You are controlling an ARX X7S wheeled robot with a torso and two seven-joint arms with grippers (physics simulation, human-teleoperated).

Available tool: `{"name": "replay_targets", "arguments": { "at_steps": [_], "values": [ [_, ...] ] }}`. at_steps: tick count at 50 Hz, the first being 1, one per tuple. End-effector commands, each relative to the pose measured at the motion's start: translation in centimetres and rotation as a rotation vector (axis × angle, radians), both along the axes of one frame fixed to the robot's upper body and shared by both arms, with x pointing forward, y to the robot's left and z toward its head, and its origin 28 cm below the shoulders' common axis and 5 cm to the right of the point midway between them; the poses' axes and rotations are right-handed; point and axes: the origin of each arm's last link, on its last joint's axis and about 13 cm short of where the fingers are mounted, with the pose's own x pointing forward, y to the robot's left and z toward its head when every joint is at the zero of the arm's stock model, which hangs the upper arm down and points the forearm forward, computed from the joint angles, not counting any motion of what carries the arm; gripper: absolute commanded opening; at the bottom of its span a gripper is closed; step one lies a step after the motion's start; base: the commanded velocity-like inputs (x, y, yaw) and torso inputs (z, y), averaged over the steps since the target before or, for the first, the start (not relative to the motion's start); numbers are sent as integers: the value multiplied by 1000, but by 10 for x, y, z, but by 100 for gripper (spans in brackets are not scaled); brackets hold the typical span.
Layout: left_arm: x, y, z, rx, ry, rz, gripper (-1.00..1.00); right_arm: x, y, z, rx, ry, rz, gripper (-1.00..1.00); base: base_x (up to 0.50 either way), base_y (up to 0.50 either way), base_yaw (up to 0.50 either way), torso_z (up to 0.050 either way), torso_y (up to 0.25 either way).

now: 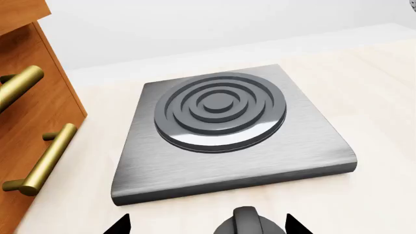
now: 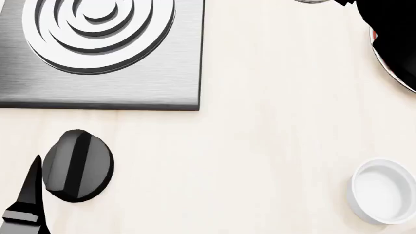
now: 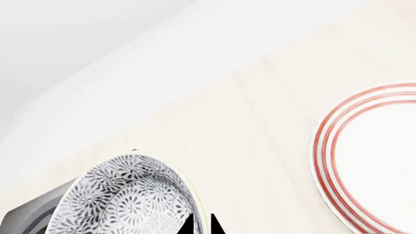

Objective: Pick the akita bowl next to the ramekin and place it on the plate.

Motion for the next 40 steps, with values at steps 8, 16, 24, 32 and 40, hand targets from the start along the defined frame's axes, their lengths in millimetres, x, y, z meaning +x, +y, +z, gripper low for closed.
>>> {"name": "replay_targets", "arguments": {
  "at_steps": [8,16,24,32,40],
  "values": [
    [2,-3,2,-21,-20,-38,100,17,-26,7,61,-38,-86,-100,0,0,0,0,1],
    [2,-3,3,-19,-22,-37,100,21,-40,4,78,-48,-148,-100,0,0,0,0,0],
    [2,-2,3,-17,-22,-34,100,23,-49,-1,84,-33,-196,-100,0,0,0,0,1],
    [3,-2,2,-17,-21,-34,100,26,-57,-7,59,-23,-247,-100,0,0,0,0,0],
    [2,-2,1,-17,-20,-33,100,29,-64,-17,56,-1,-274,-100,0,0,0,0,0]
  ]
}}
